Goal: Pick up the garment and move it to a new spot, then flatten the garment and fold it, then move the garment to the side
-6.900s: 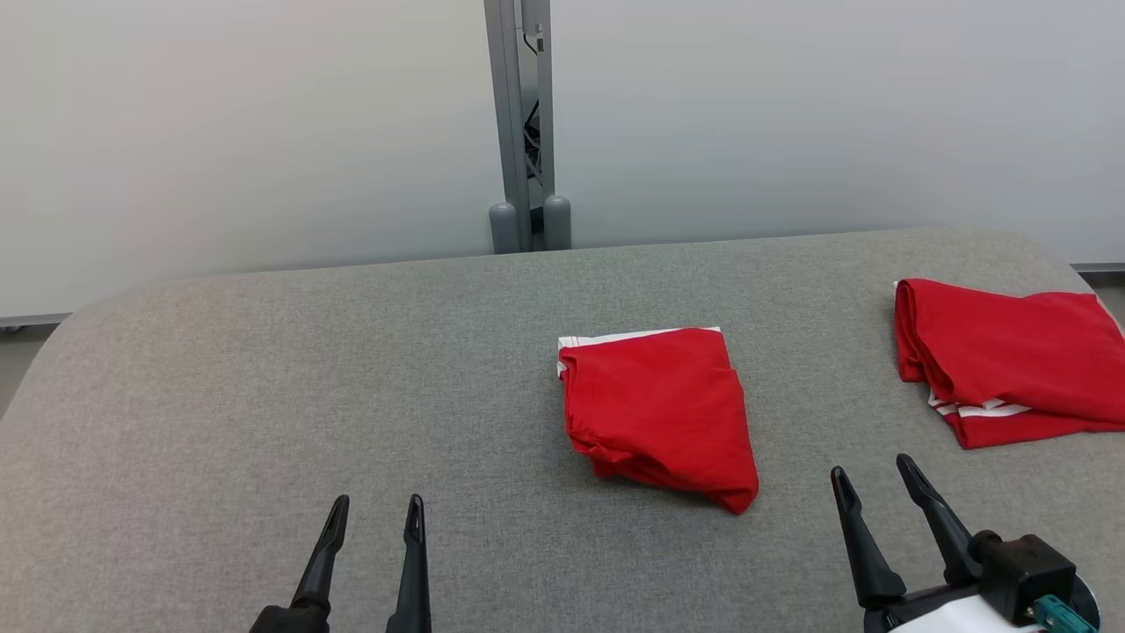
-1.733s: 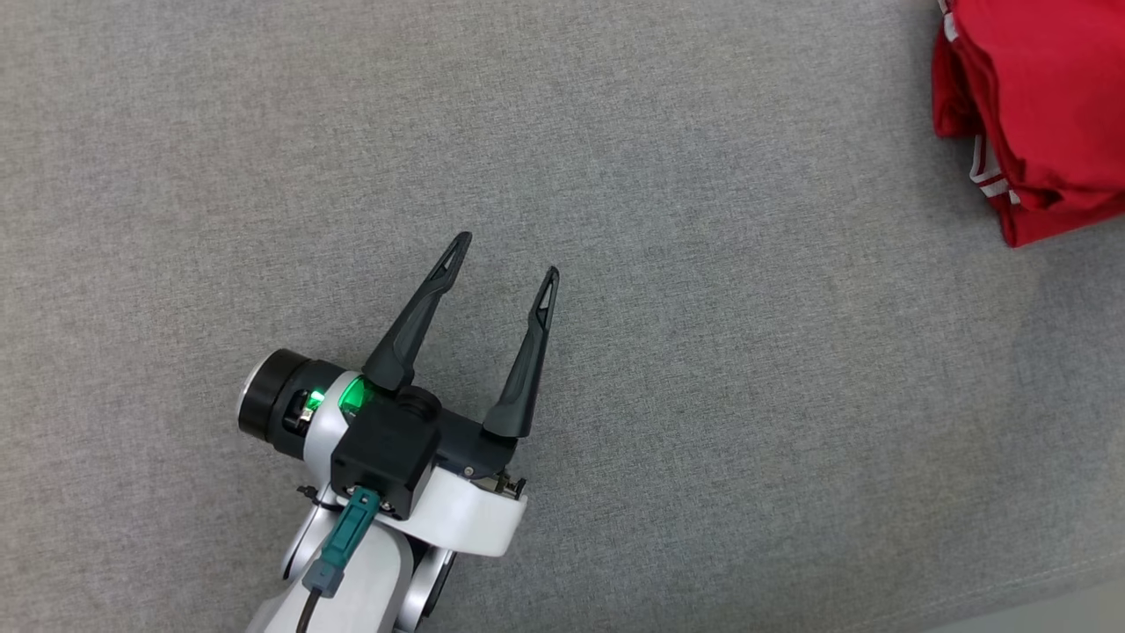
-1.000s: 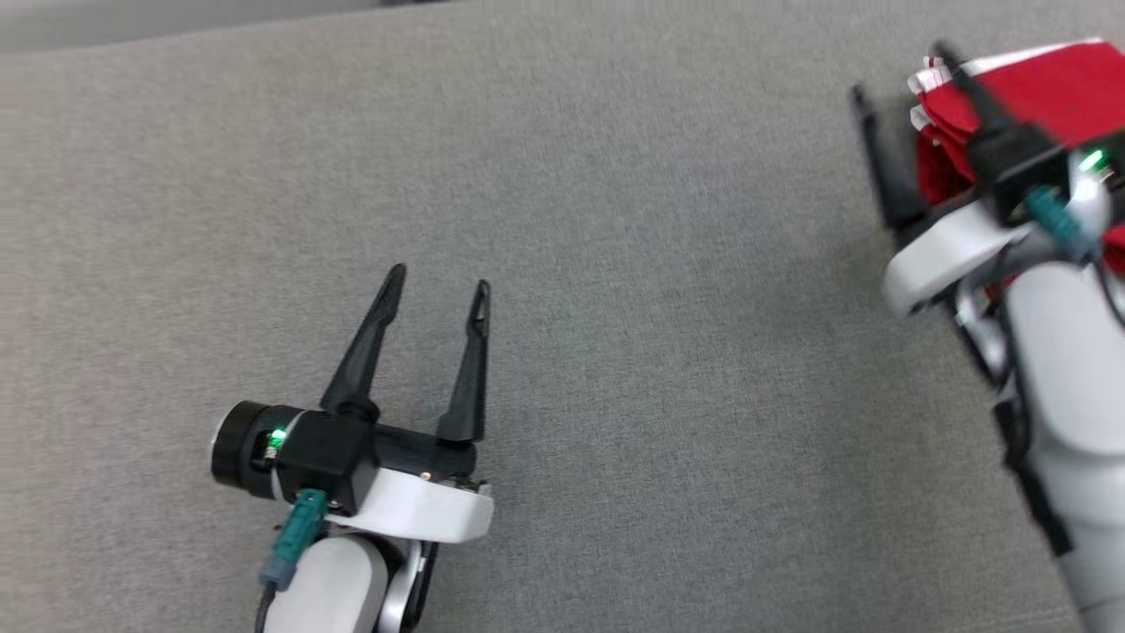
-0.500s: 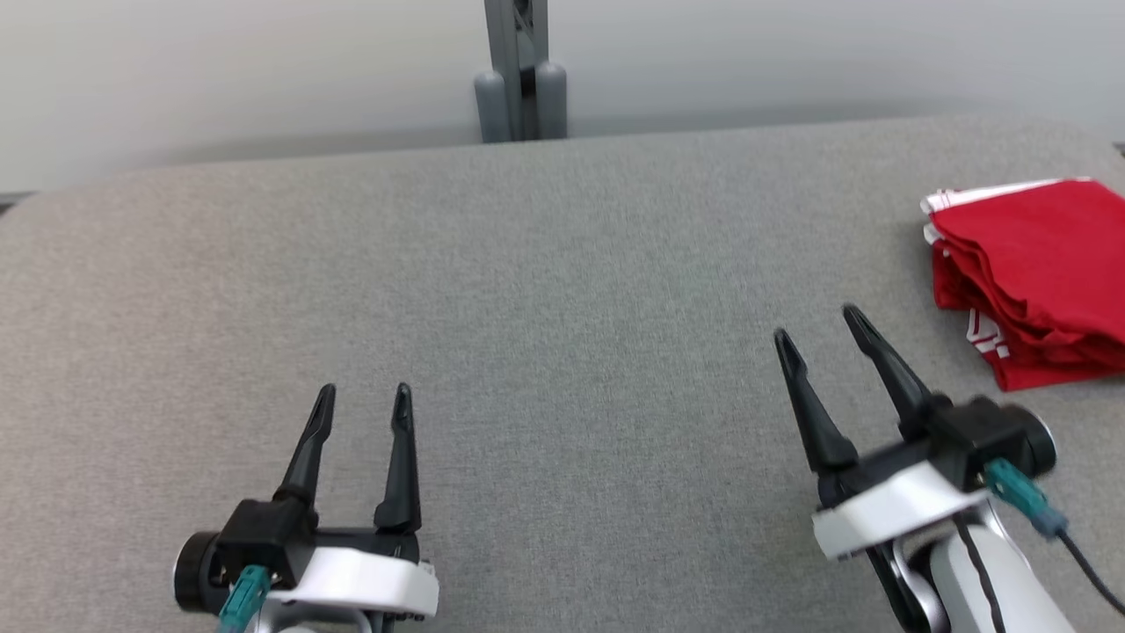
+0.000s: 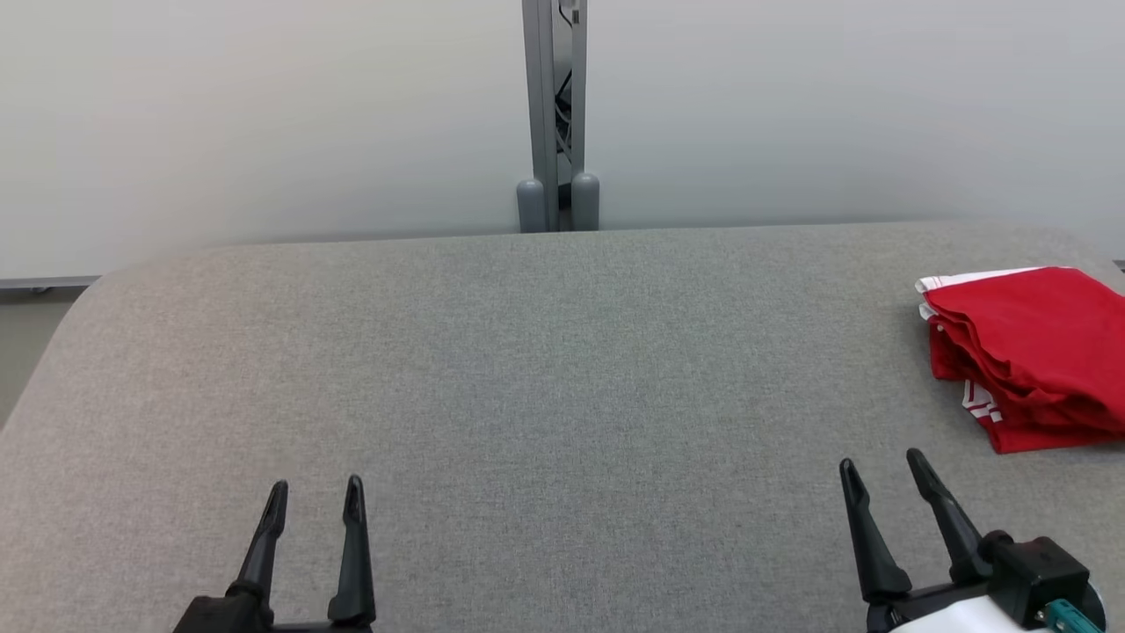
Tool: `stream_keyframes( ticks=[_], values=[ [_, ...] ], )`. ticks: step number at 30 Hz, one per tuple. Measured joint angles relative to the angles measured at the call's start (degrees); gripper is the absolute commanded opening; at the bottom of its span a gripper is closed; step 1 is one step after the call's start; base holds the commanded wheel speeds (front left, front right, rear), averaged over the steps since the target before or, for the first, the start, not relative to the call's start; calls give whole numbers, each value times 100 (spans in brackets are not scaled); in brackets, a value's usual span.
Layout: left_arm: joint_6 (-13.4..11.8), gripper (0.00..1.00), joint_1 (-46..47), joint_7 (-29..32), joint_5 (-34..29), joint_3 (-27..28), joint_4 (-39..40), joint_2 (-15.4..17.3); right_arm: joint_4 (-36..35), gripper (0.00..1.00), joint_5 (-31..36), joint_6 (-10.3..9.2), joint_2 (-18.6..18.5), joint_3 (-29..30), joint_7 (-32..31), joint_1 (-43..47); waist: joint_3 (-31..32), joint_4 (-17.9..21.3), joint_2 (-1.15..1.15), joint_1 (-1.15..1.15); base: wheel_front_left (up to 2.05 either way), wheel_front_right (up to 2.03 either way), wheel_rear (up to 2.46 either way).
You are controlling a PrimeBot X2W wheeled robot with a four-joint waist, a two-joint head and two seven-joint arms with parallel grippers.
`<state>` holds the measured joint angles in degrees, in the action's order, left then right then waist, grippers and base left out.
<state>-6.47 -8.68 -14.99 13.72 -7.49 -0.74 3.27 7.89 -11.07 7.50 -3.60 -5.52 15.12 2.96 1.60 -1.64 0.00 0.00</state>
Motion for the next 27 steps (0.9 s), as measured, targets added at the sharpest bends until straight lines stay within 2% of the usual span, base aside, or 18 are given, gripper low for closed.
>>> stream_keyframes(
  ticks=[4,11,25,26,27],
  values=[
    [134,100,-187,0,-76,118,34,-25,-18,100,-86,0,11,-34,0,93,90,-13,0,0,0,0,0],
    [215,100,-294,0,-108,241,-125,-38,-15,100,1,0,15,-31,0,218,147,-56,0,0,0,0,0],
    [158,100,-293,2,8,153,-194,-44,40,100,21,0,44,-97,0,262,156,-16,0,0,0,0,0],
    [159,0,-298,13,8,147,-248,-49,82,0,20,0,47,-100,0,273,156,-17,0,0,0,0,0],
    [159,0,-310,30,9,135,-300,-57,130,0,20,0,52,-101,-1,300,156,-17,0,0,0,0,0]
  ],
)
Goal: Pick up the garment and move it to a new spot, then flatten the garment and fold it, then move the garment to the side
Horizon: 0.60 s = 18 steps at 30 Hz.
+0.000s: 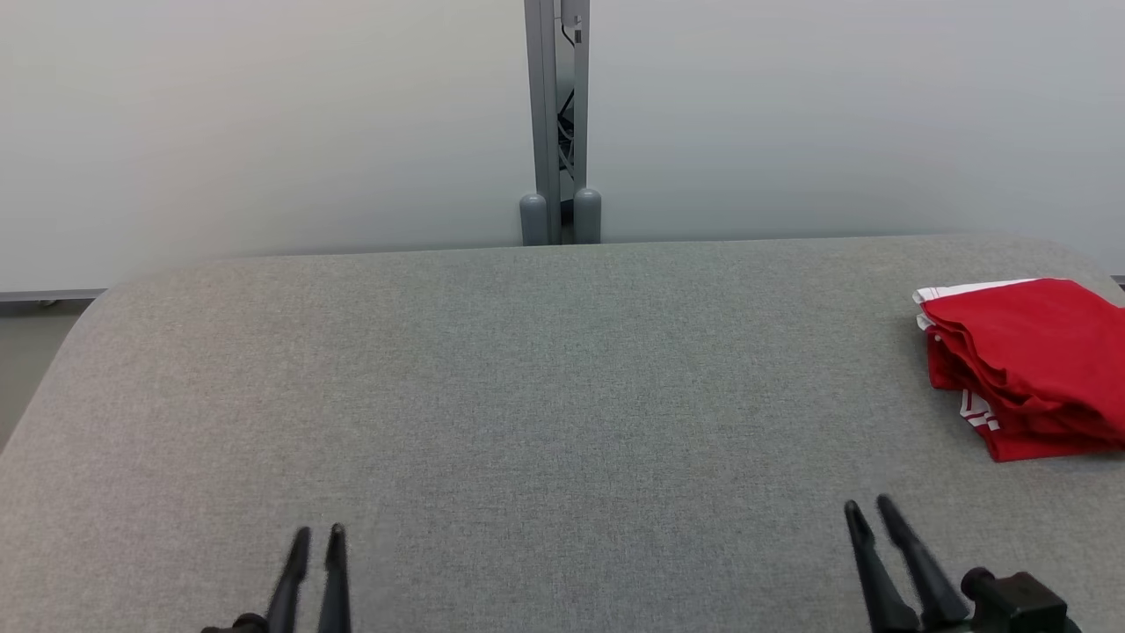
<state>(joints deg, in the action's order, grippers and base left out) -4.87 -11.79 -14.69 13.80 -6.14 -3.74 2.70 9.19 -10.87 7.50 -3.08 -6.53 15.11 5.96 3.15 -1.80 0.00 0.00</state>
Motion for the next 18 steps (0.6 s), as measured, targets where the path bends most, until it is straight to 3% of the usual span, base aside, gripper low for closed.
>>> stream_keyframes(
  ticks=[3,18],
  values=[
    [1,0,-65,13,40,-24,-138,-19,133,0,-36,0,21,-8,-7,99,-3,2,0,0,0,0,0],
    [208,0,230,292,1514,-14,-389,2,140,0,-1615,0,-53,220,-349,36,-41,22,0,0,0,0,0]
  ],
)
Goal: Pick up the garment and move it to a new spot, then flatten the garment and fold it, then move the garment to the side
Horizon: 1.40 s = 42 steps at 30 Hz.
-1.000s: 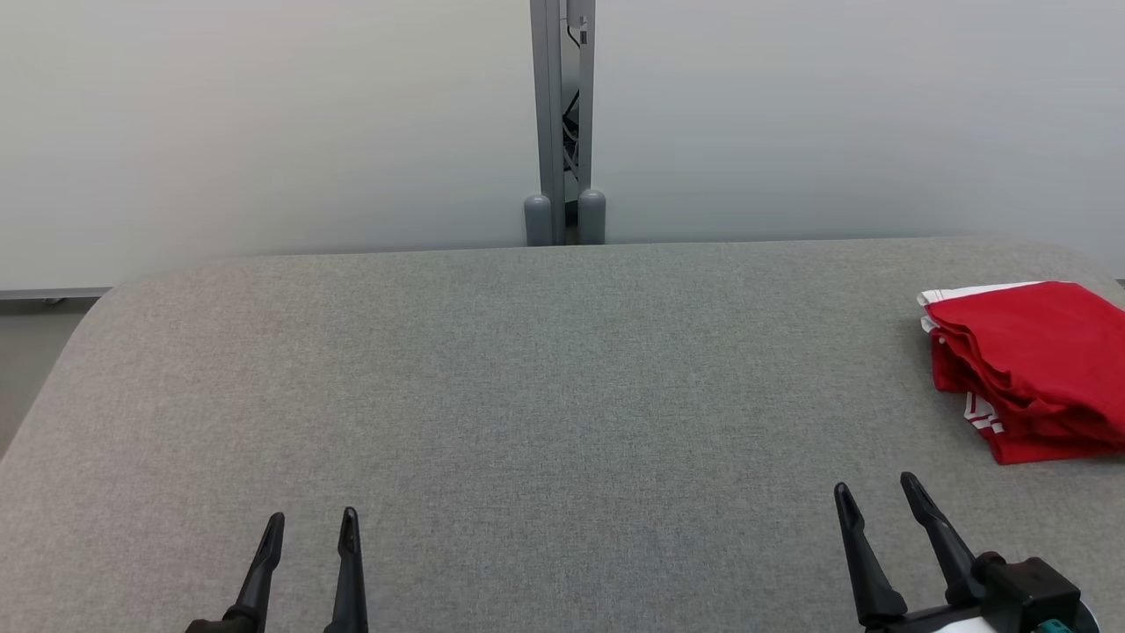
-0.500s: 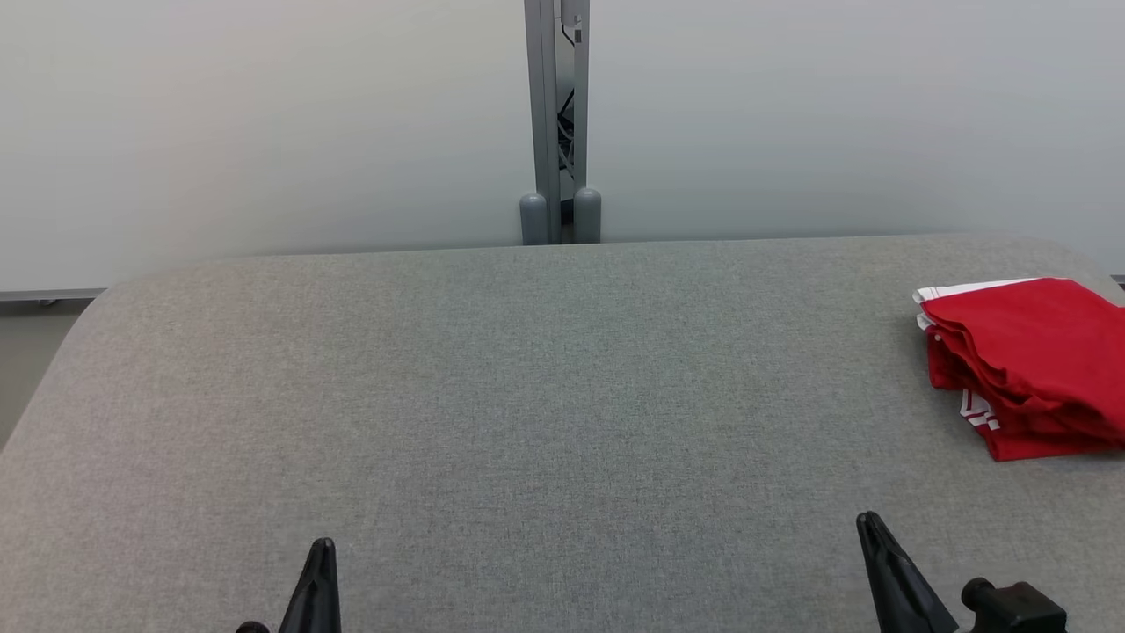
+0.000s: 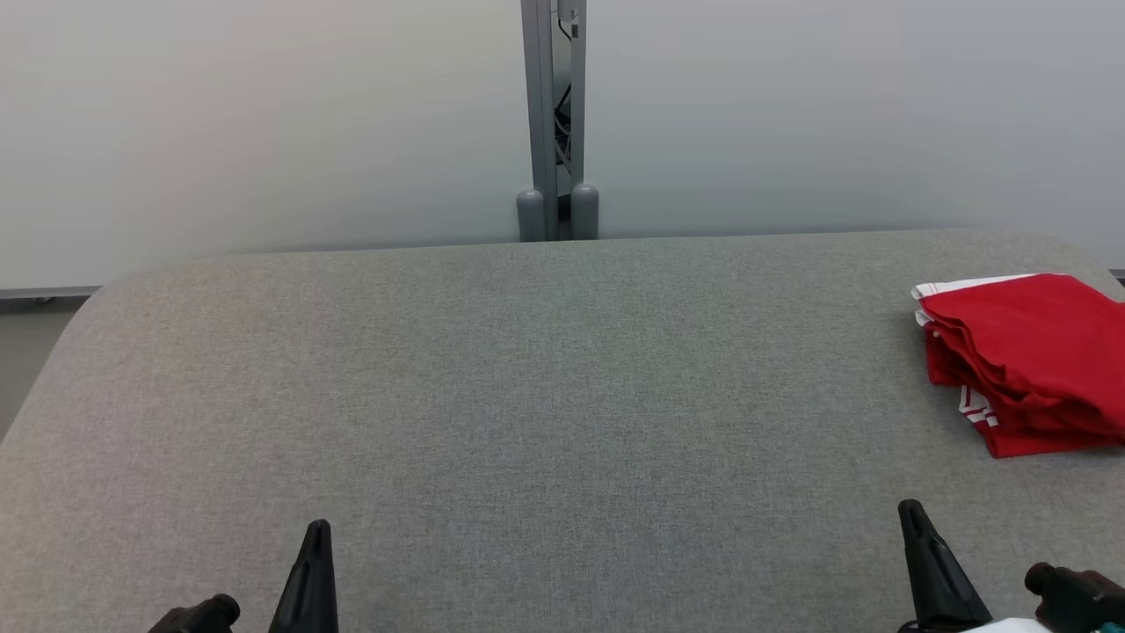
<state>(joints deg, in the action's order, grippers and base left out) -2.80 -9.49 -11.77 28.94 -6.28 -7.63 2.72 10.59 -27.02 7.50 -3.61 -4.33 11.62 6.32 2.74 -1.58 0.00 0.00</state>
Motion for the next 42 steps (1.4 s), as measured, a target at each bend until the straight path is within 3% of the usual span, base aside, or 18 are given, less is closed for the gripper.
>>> stream_keyframes(
  ticks=[19,42],
  values=[
    [276,0,500,354,1744,69,-257,19,-4,0,-1847,-1,-71,365,-461,-209,-55,29,0,0,0,0,0],
    [510,0,931,705,3297,168,-490,23,-5,0,-3481,-1,-89,761,-921,-400,-117,62,0,0,0,0,0]
  ],
)
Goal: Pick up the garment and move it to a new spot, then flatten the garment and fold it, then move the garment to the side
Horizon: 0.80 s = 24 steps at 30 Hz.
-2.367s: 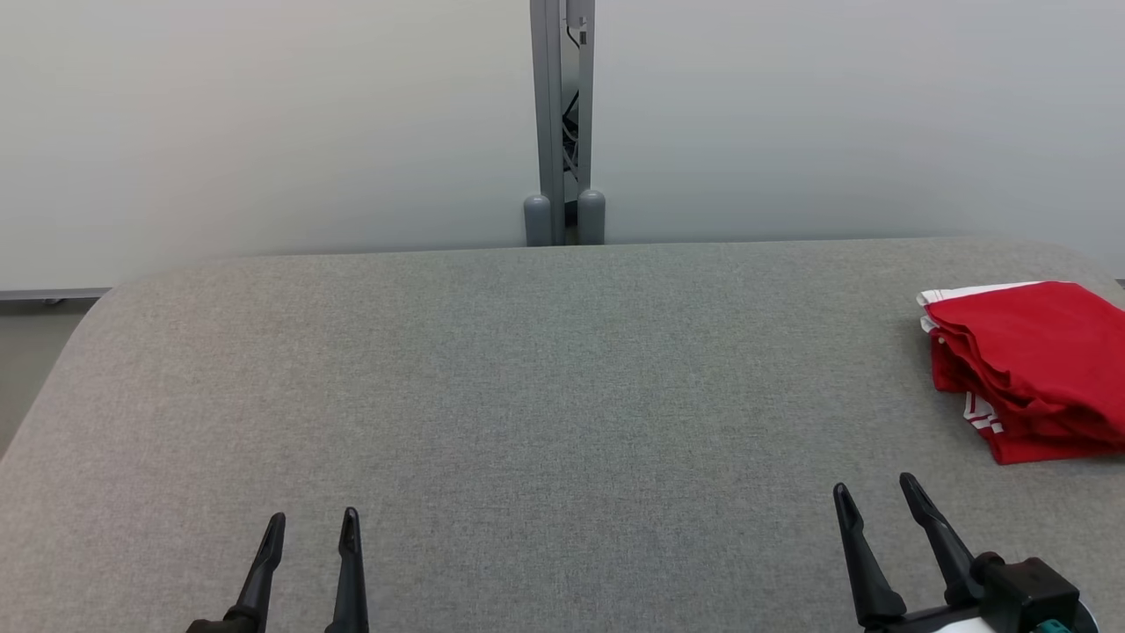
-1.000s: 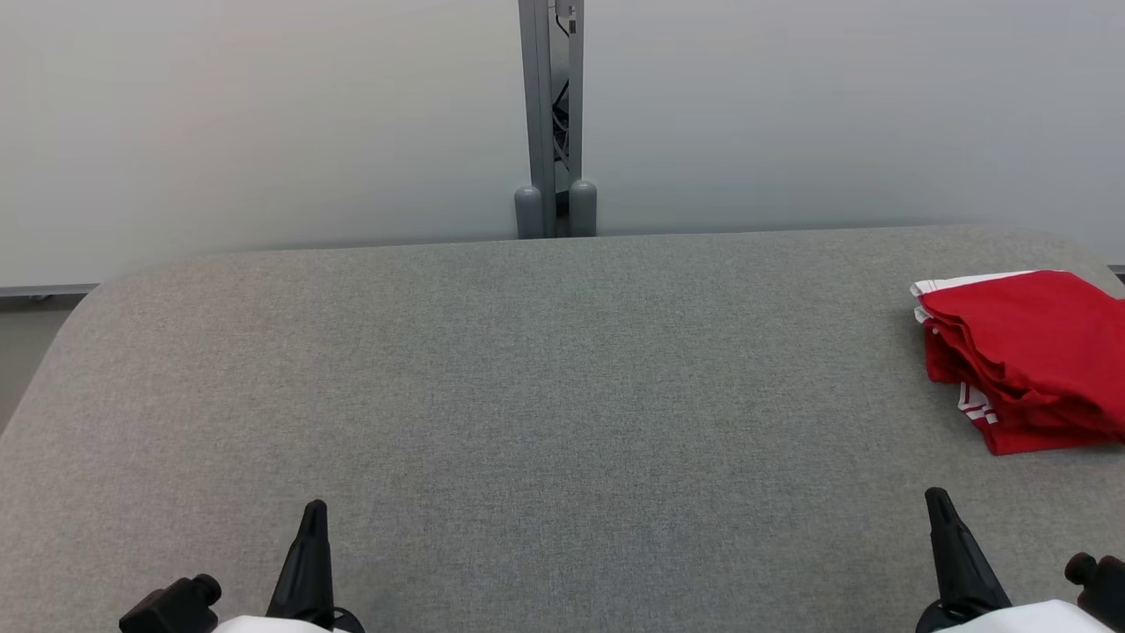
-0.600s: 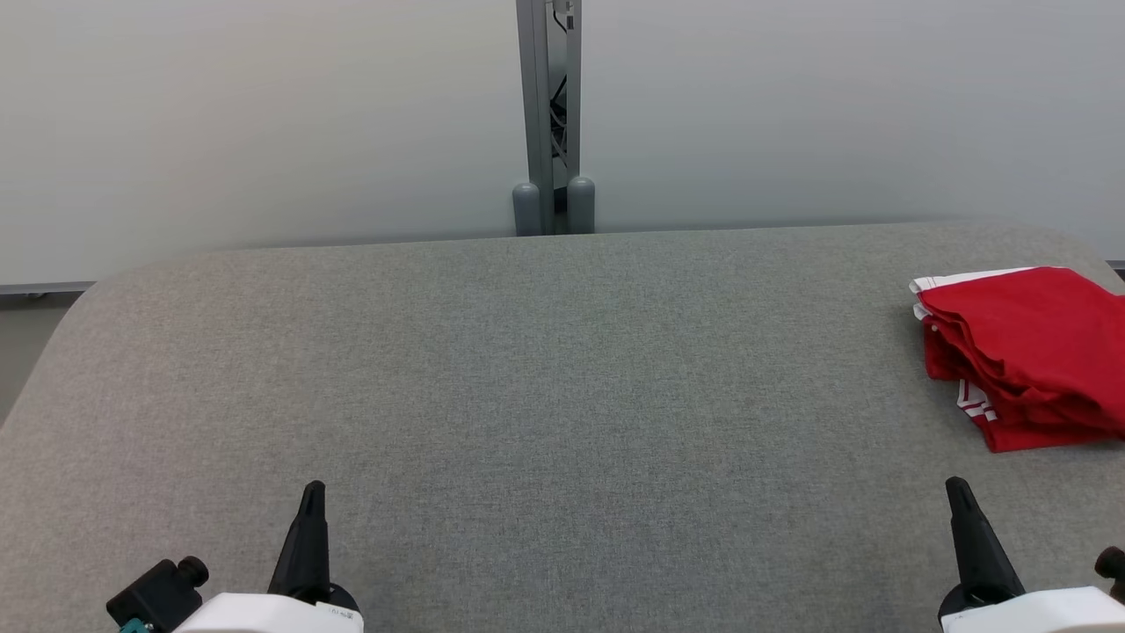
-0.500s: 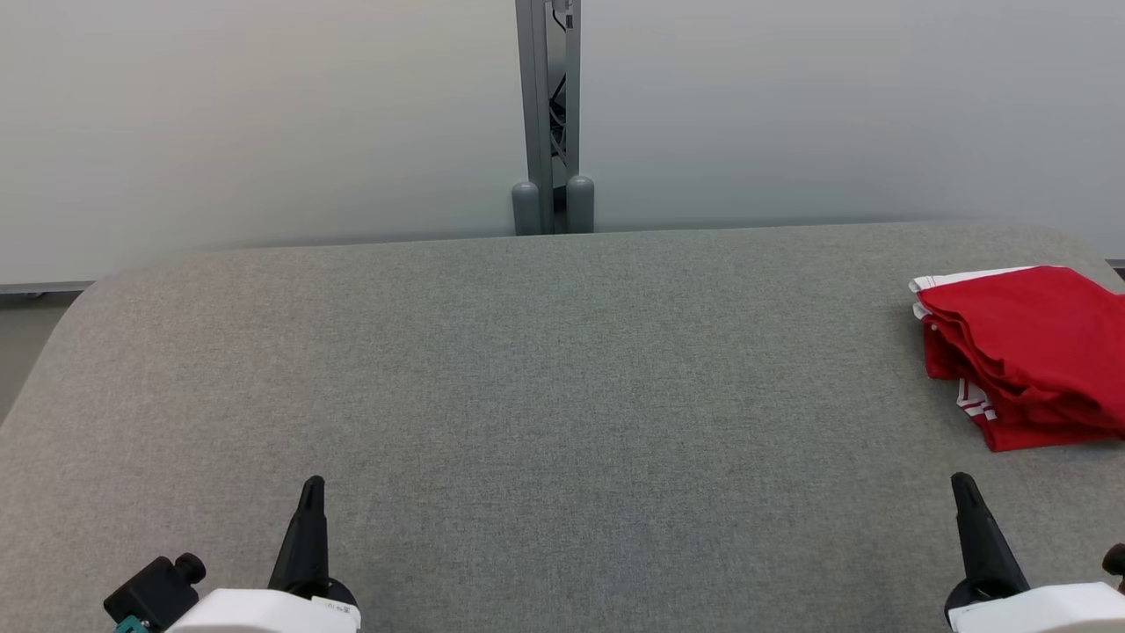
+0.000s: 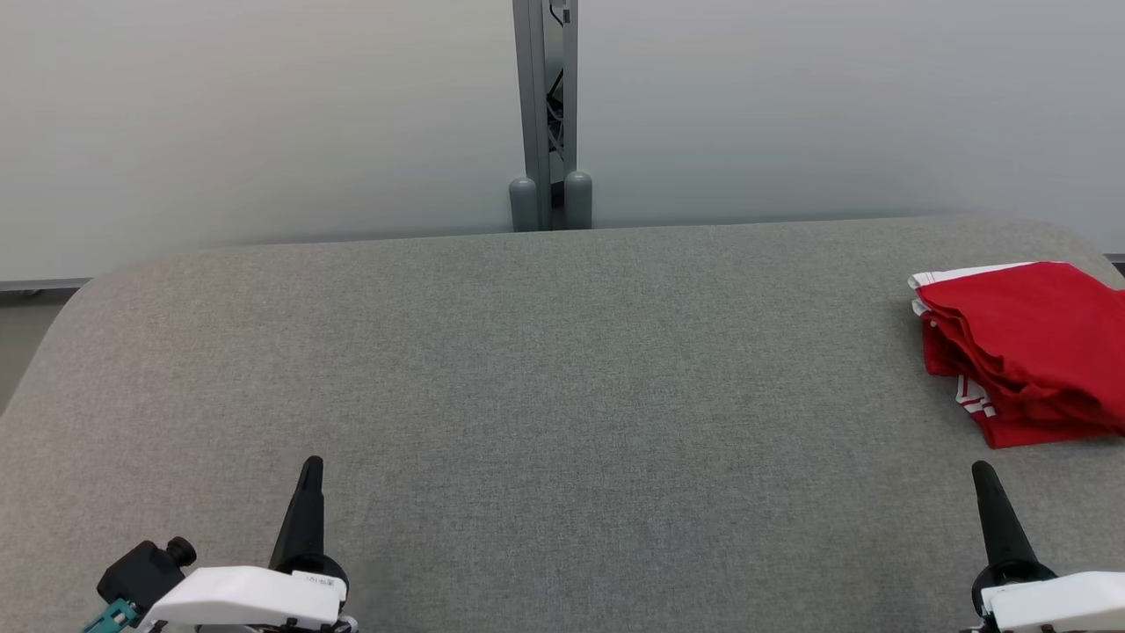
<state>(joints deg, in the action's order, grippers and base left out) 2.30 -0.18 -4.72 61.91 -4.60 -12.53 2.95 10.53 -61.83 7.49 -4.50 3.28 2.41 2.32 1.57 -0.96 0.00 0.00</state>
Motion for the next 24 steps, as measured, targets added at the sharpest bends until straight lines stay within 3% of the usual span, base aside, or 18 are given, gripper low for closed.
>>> stream_keyframes(
  ticks=[24],
  values=[
    [219,0,407,303,1308,99,-189,-1,0,0,-1343,0,2,376,-446,-179,-65,35,0,0,0,0,0]
  ],
)
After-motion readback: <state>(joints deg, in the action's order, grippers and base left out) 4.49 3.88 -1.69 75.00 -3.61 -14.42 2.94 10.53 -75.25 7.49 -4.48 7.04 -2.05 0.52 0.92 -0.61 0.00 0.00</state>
